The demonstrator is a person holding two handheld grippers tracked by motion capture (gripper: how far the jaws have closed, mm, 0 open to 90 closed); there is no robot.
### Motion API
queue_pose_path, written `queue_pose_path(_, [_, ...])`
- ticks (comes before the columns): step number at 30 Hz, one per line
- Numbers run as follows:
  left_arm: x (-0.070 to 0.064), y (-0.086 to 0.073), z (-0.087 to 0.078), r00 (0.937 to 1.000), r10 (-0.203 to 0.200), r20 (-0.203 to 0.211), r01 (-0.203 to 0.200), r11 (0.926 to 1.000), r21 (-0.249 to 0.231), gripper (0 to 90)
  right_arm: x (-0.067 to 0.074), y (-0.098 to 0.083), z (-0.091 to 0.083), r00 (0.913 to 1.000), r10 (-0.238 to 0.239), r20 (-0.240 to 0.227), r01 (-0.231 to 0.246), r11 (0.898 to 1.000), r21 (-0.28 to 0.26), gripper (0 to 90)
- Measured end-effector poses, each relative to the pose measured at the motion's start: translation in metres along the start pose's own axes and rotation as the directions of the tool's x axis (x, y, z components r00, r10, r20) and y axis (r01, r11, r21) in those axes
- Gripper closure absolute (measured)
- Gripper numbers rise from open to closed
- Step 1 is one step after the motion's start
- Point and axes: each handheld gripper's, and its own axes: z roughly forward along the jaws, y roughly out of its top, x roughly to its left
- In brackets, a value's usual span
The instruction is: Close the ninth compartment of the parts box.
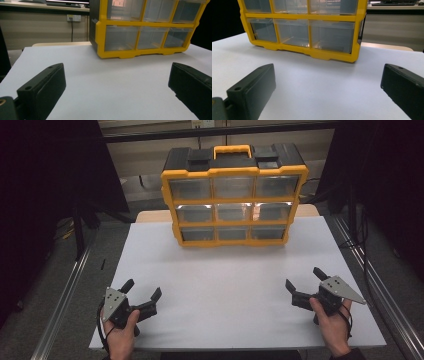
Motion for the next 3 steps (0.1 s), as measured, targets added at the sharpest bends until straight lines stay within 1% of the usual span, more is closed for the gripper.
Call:
queue_pose_path(2, [0.0001,-0.0003,0.0007,1.0,-0.004,-0.002,0.004,1.0,0.004,1.4,-0.0001,-0.0002,0.0005,1.0,0.005,-0.003,-0.005,1.0,-0.003,0.0])
queue_pose_path(3, [0.0008,-0.0002,0.0004,1.0,0.005,-0.002,-0.005,0.9999,0.011,1.4,-0.0002,-0.0001,0.0006,1.0,0.005,-0.003,-0.005,1.0,-0.004,0.0])
